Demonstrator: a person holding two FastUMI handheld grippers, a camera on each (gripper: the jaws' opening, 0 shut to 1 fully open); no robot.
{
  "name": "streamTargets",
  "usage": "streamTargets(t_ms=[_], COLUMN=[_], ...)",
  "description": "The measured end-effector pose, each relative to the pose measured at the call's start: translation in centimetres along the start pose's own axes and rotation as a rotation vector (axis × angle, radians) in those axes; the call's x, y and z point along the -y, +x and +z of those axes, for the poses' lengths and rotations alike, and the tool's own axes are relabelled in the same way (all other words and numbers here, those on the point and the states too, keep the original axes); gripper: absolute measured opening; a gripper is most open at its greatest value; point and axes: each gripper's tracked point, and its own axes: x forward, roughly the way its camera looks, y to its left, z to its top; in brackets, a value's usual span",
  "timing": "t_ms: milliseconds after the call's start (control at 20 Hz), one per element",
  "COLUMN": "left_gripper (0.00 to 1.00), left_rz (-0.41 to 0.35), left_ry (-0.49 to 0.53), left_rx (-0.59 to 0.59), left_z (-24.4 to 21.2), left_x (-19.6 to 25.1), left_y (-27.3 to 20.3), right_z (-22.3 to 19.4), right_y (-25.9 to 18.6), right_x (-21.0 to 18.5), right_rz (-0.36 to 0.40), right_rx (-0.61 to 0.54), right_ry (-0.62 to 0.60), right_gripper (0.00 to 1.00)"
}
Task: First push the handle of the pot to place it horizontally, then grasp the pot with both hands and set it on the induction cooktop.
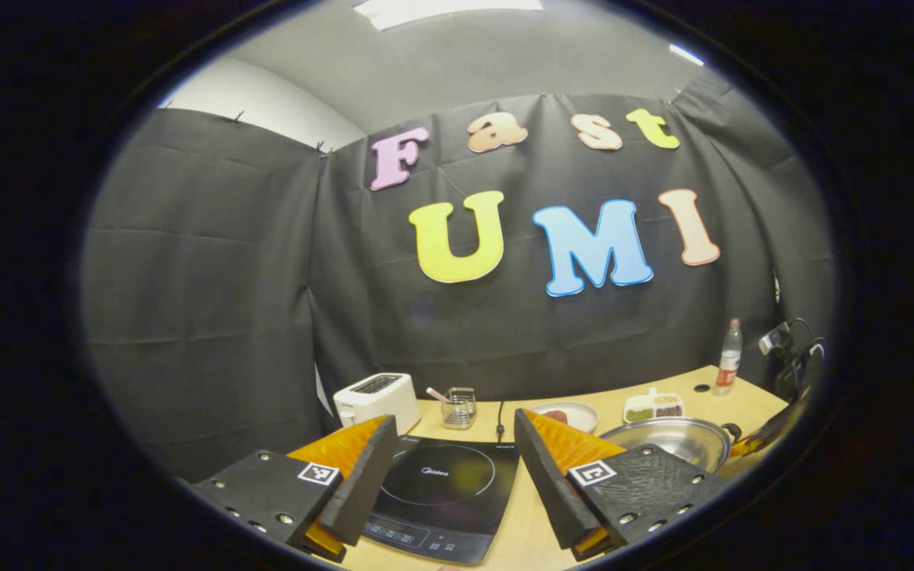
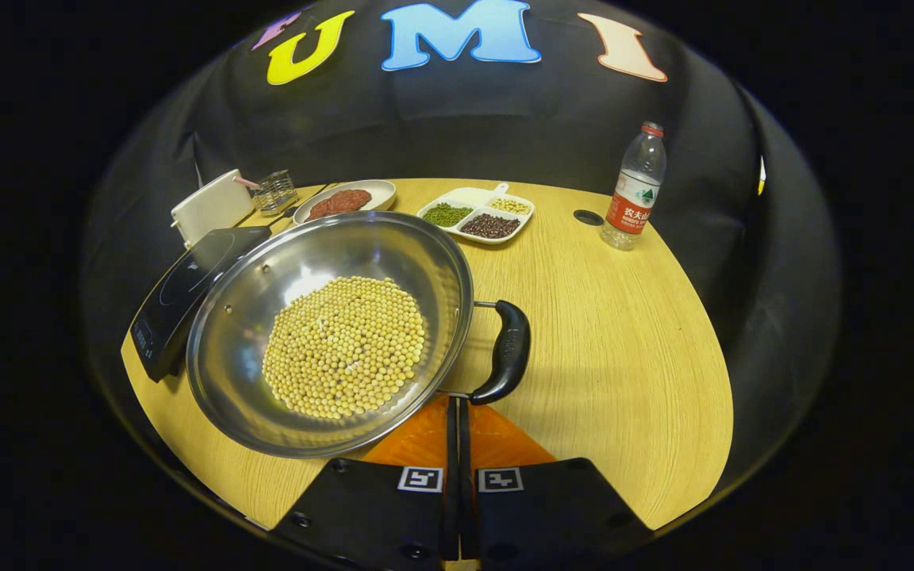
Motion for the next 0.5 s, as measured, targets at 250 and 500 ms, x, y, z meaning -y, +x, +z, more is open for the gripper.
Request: streamTargets(t_ms=[250, 500], left_gripper=[0.87, 0.89], left_rz=[-0.029, -0.097], left_ry=[-0.013, -0.044], left_rx=[-0.023, -0.053], left_z=[-1.3, -2.6], left_x=[1.3, 3.3], left_y=[0.8, 2.1], right_z=[0.8, 2.7], right_y=[0.4, -2.6], right_x=[0.4, 0.9], right_rz=[-0.021, -0.073], right_rx=[0.003, 0.122], right_ry=[0.015, -0.015], right_gripper=[0.02, 0.02])
